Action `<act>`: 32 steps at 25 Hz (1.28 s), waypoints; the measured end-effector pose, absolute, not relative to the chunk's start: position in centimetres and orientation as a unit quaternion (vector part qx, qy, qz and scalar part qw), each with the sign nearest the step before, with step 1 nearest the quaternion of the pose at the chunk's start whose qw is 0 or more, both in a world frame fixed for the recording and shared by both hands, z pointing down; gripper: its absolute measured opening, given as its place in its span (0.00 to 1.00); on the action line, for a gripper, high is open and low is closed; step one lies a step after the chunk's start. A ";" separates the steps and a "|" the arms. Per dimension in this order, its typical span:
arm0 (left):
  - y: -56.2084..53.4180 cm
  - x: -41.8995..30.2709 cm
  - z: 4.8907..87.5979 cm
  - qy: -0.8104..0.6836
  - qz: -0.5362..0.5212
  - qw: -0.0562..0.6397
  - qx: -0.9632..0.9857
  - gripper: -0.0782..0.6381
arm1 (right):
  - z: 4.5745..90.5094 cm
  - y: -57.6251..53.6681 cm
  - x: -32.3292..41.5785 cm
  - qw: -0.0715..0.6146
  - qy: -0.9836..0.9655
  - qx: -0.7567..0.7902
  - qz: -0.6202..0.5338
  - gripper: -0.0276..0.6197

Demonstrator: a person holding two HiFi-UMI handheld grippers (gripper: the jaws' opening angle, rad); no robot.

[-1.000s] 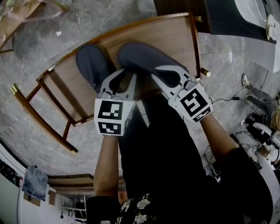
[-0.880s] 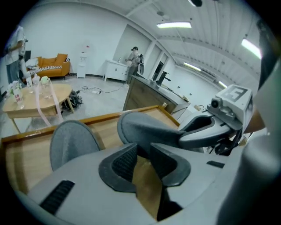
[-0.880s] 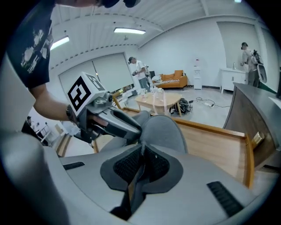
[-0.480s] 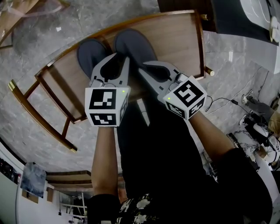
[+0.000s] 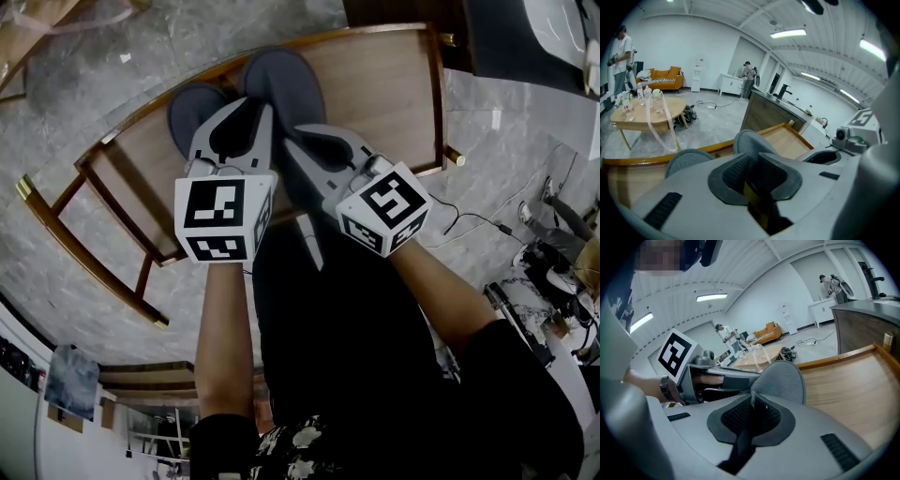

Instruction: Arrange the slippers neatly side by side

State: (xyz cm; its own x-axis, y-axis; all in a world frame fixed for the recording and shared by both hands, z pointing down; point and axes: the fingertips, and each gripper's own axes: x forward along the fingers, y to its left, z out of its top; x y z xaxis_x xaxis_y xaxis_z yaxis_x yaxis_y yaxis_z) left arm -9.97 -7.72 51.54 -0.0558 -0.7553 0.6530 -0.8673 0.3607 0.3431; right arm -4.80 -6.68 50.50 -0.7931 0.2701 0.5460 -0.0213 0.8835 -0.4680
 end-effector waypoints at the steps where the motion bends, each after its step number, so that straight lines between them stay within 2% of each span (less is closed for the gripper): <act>1: -7.8 -10.0 51.7 -0.722 0.072 0.397 0.562 0.19 | 50.9 -6.7 -4.8 0.316 -0.918 -0.062 0.231 0.06; 17: -7.8 -9.0 52.2 -0.722 0.058 0.400 0.562 0.18 | 53.1 -6.2 -4.4 0.334 -0.915 -0.063 0.215 0.06; 24: -3.7 -11.1 46.7 -0.786 -0.010 0.345 0.513 0.21 | 52.9 -5.6 -4.8 0.334 -0.918 -0.088 0.195 0.06; 30: 3.5 -11.1 49.4 -0.812 0.042 0.371 0.448 0.20 | 51.9 -5.0 -4.8 0.330 -0.924 -0.112 0.158 0.20; 32: 5.2 -9.9 50.9 -0.805 0.058 0.394 0.439 0.19 | 51.0 -5.1 -4.5 0.325 -0.927 -0.113 0.148 0.21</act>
State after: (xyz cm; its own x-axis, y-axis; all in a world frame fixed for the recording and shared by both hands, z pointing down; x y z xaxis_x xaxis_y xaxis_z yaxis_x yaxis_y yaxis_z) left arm -9.94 5.17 50.89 -0.3026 -0.6617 0.6860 -0.7532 0.6070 0.2532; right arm -4.50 -5.12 51.01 -0.7629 0.3066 0.5692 0.1138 0.9303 -0.3486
